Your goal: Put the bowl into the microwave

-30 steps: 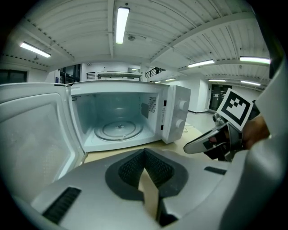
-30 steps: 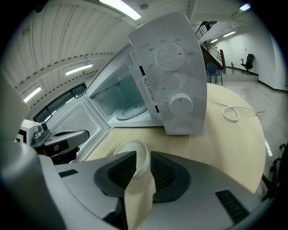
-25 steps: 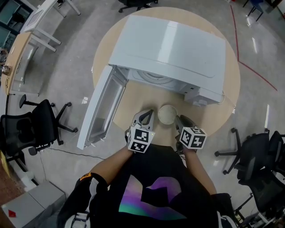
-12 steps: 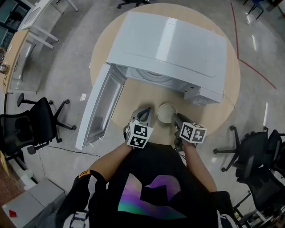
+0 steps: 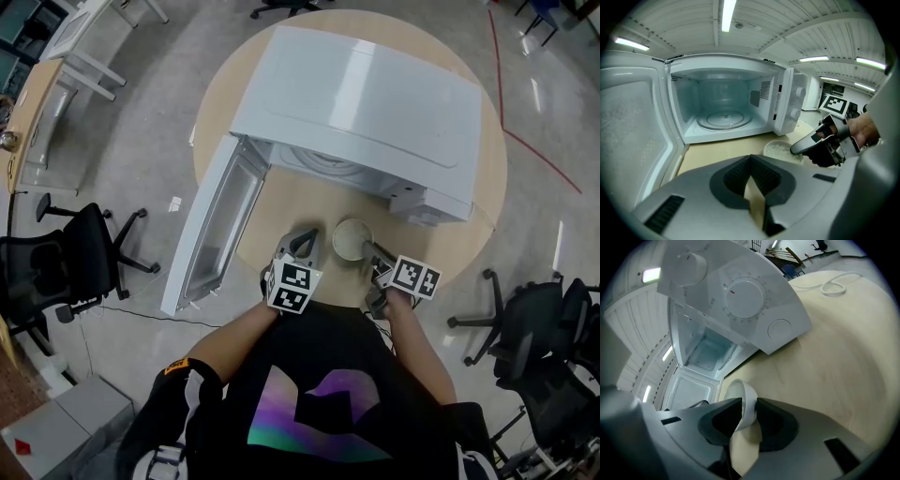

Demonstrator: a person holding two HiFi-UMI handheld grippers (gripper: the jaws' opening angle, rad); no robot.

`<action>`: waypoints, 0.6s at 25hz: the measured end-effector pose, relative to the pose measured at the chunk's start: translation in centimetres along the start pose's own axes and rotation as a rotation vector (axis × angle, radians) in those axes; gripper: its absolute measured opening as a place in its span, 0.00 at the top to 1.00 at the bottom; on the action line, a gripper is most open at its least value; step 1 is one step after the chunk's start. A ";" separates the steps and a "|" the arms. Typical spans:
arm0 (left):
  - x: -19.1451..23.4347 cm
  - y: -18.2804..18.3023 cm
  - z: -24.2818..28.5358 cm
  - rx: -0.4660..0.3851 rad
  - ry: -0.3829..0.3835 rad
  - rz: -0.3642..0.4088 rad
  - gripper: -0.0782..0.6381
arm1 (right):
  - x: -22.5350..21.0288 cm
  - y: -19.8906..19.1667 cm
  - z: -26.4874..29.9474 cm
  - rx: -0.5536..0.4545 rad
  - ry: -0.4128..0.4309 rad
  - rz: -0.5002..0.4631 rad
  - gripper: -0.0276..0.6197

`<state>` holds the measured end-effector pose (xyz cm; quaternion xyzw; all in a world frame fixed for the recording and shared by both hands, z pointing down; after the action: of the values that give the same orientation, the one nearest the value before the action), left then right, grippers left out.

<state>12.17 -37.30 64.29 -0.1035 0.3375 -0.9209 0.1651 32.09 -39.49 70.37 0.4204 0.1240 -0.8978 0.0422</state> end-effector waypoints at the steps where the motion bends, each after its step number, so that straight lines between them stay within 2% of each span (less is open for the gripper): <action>1: 0.0 0.0 0.0 0.000 0.001 0.000 0.82 | -0.1 -0.1 0.1 -0.002 0.012 0.017 0.83; 9: 0.4 -0.3 -0.6 -0.004 0.016 -0.004 0.82 | 0.0 -0.3 -0.1 -0.029 0.010 0.050 0.83; 15: 0.6 -0.6 -1.2 -0.008 0.027 -0.010 0.82 | 0.5 -0.6 0.0 -0.027 0.015 0.036 0.86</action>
<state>11.12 -36.40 63.83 -0.0933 0.3431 -0.9216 0.1554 31.68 -38.87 70.07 0.4286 0.1289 -0.8920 0.0630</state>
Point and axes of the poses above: the fingertips, and each gripper's own axes: z forward along the fingers, x to its left, y out of its top, the point moved 7 cm from there along -z, backward along the fingers, and after that the axes turned 9 degrees about x, right-handed, at the moved point
